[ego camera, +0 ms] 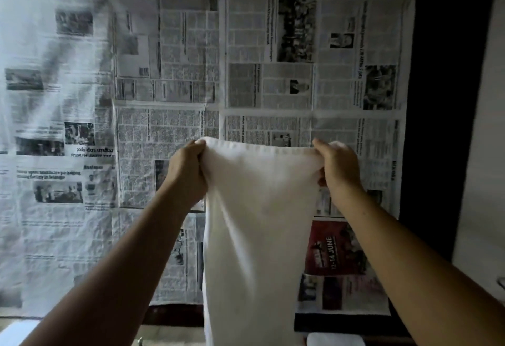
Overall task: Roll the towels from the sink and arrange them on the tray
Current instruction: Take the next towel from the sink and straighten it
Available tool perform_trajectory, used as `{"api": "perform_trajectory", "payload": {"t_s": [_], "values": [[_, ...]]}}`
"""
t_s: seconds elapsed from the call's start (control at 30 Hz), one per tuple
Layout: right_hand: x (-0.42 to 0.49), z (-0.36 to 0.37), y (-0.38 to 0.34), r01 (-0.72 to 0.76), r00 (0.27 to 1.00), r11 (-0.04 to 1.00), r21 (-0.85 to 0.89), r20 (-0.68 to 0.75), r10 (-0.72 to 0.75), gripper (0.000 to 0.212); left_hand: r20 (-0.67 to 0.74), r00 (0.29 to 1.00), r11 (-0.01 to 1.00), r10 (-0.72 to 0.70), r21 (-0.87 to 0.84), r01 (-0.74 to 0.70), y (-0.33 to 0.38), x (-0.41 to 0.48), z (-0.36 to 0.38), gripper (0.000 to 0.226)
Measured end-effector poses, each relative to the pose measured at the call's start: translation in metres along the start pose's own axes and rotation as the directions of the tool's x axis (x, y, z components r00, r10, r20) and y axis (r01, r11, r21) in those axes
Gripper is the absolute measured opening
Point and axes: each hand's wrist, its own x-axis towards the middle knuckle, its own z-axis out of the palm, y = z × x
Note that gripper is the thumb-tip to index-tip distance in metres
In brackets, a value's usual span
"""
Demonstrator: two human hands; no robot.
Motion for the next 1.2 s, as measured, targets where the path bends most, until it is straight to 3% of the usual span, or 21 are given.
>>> {"api": "perform_trajectory", "payload": {"t_s": [0.1, 0.17, 0.27, 0.4, 0.5, 0.57, 0.63, 0.73, 0.83, 0.97, 1.1, 1.2], "values": [[0.003, 0.0, -0.011, -0.081, 0.995, 0.992, 0.096, 0.063, 0.075, 0.013, 0.165, 0.985, 0.998, -0.046, 0.047, 0.039, 0.014, -0.011, 0.018, 0.023], [0.004, -0.002, -0.019, -0.139, 0.975, 0.969, 0.206, 0.202, 0.097, 0.018, 0.271, 0.963, 0.991, 0.011, 0.127, -0.047, 0.02, -0.013, 0.024, 0.021], [0.001, -0.001, -0.033, -0.143, 0.932, 0.931, 0.335, 0.362, 0.013, 0.022, 0.378, 0.924, 0.963, 0.05, 0.227, -0.145, 0.026, -0.019, 0.034, 0.02], [-0.007, 0.007, -0.046, -0.111, 0.848, 0.97, 0.218, 0.529, -0.022, 0.026, 0.47, 0.881, 0.908, 0.046, 0.347, -0.233, 0.026, -0.025, 0.044, 0.022], [-0.013, 0.011, -0.052, -0.027, 0.735, 0.987, 0.16, 0.673, -0.089, 0.035, 0.531, 0.845, 0.781, 0.066, 0.5, -0.375, 0.023, -0.03, 0.045, 0.021], [-0.016, 0.012, -0.052, -0.03, 0.681, 0.983, 0.183, 0.724, -0.114, 0.036, 0.519, 0.84, 0.667, 0.156, 0.572, -0.478, 0.022, -0.035, 0.044, 0.021], [-0.018, 0.012, -0.054, -0.017, 0.691, 0.991, 0.13, 0.718, -0.083, 0.033, 0.48, 0.837, 0.606, 0.264, 0.592, -0.531, 0.022, -0.037, 0.041, 0.02], [-0.023, 0.014, -0.053, -0.001, 0.73, 1.0, -0.026, 0.683, 0.018, 0.029, 0.454, 0.836, 0.638, 0.308, 0.553, -0.536, 0.022, -0.037, 0.036, 0.017], [-0.028, 0.023, -0.05, 0.017, 0.712, 0.988, -0.152, 0.695, 0.094, 0.019, 0.494, 0.83, 0.64, 0.26, 0.555, -0.531, 0.021, -0.036, 0.034, 0.012], [-0.035, 0.033, -0.052, 0.058, 0.717, 0.989, -0.14, 0.695, 0.056, 0.011, 0.519, 0.835, 0.633, 0.182, 0.589, -0.503, 0.014, -0.033, 0.031, 0.02], [-0.029, 0.036, -0.051, 0.147, 0.737, 0.967, -0.206, 0.676, 0.032, 0.033, 0.495, 0.867, 0.756, 0.061, 0.544, -0.363, 0.008, -0.03, 0.023, 0.021], [-0.029, 0.034, -0.057, 0.283, 0.713, 0.905, -0.319, 0.7, 0.024, 0.043, 0.54, 0.839, 0.821, -0.062, 0.506, -0.265, 0.005, -0.029, 0.019, 0.011]]}}
